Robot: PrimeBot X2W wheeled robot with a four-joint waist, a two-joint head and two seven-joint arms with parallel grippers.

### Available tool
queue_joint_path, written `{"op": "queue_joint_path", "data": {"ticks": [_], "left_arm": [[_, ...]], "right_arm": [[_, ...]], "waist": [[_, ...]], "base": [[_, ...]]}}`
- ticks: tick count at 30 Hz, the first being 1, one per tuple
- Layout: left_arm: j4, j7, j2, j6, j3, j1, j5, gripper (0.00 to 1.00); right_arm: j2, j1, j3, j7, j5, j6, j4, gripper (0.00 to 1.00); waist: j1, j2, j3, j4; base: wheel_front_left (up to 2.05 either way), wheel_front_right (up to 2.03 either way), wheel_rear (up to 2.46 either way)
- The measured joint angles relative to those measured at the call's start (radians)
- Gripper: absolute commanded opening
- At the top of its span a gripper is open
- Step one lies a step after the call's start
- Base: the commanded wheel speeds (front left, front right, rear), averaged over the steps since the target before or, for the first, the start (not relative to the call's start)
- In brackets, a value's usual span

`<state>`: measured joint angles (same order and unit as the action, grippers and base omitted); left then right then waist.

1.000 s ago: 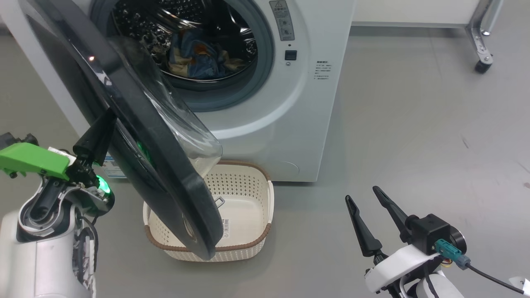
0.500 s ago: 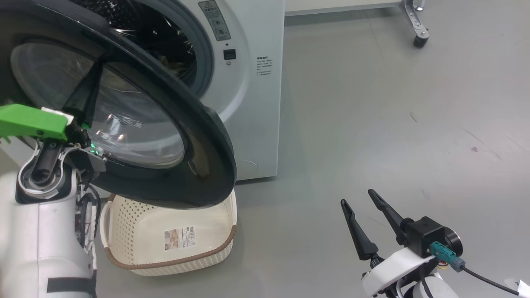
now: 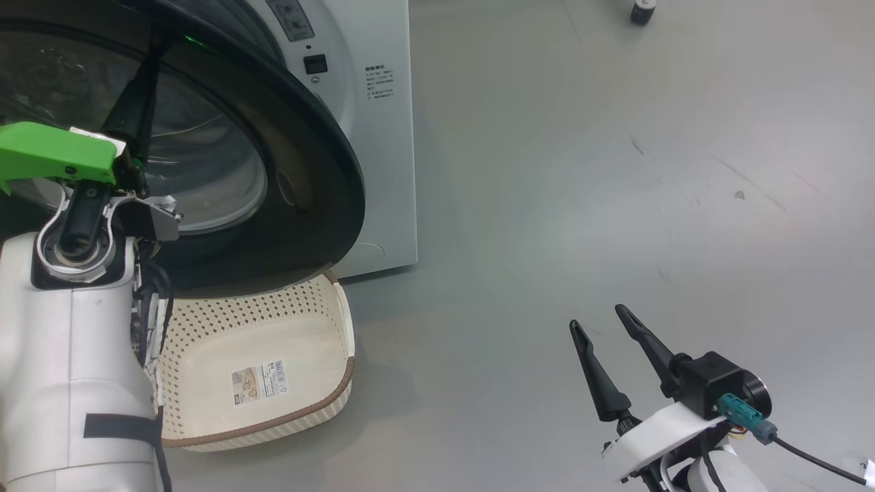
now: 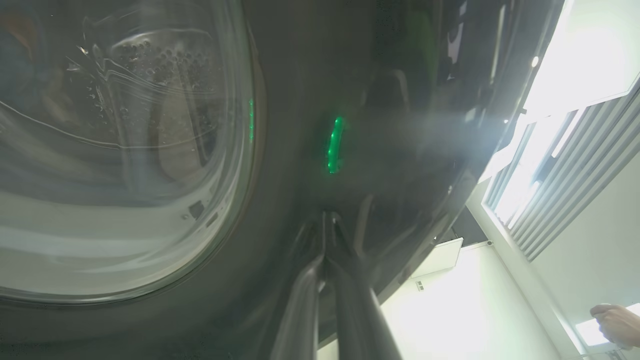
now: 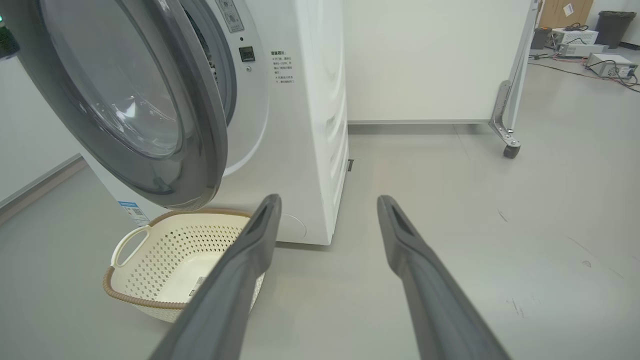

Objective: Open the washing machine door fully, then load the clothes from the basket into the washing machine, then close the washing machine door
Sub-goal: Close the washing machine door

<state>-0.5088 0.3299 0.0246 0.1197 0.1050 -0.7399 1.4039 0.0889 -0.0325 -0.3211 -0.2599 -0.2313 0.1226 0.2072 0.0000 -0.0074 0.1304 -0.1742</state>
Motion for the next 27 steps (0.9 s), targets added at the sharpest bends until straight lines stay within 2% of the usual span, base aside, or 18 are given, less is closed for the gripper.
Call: {"op": "queue_joint_path", "data": {"ticks": [8,12,15,16,17,21,27], "left_arm": [[-0.038,-0.024,-0.004,0.0,-0.006,-0.008,0.0,0.0],[0.002,-0.043,0.02,0.0,-0.054,-0.001,-0.077,0.01],[0.034,-0.09,0.05,0.0,-0.077,0.033,-0.143,0.51],[0.046,-0.115,0.061,0.0,-0.086,0.051,-0.173,0.93],[0.061,-0.141,0.077,0.001,-0.105,0.073,-0.221,1.0],[0.069,-0.242,0.132,0.003,-0.176,0.182,-0.409,1.0],[0.07,-0.386,0.169,0.003,-0.253,0.343,-0.613,1.0]], "right_arm": [[-0.005,-0.001,0.041,0.0,0.0,0.0,-0.002,1.0],[-0.011,-0.002,0.086,0.0,0.0,0.0,-0.014,1.0],[-0.011,-0.004,0.118,0.0,0.0,0.0,-0.017,1.0],[-0.011,-0.004,0.129,0.0,0.0,0.0,-0.018,1.0],[-0.011,-0.004,0.14,0.0,0.0,0.0,-0.02,1.0],[-0.009,-0.003,0.181,0.0,0.0,0.0,-0.024,1.0],[0.0,0.001,0.223,0.0,0.005,0.0,-0.04,1.0]], "waist": [[0.0,0.0,0.007,0.019],[0.0,0.0,-0.001,0.039],[0.0,0.0,-0.007,0.058],[0.0,0.0,-0.01,0.065],[0.0,0.0,-0.012,0.072],[-0.0001,0.0,-0.024,0.104],[-0.0001,0.0,-0.045,0.16]], "base": [[0.0,0.0,0.0],[0.0,0.0,0.0],[0.0,0.0,0.0],[0.0,0.0,0.0],[0.0,0.0,0.0],[0.0,0.0,0.0],[0.0,0.0,0.0]]}}
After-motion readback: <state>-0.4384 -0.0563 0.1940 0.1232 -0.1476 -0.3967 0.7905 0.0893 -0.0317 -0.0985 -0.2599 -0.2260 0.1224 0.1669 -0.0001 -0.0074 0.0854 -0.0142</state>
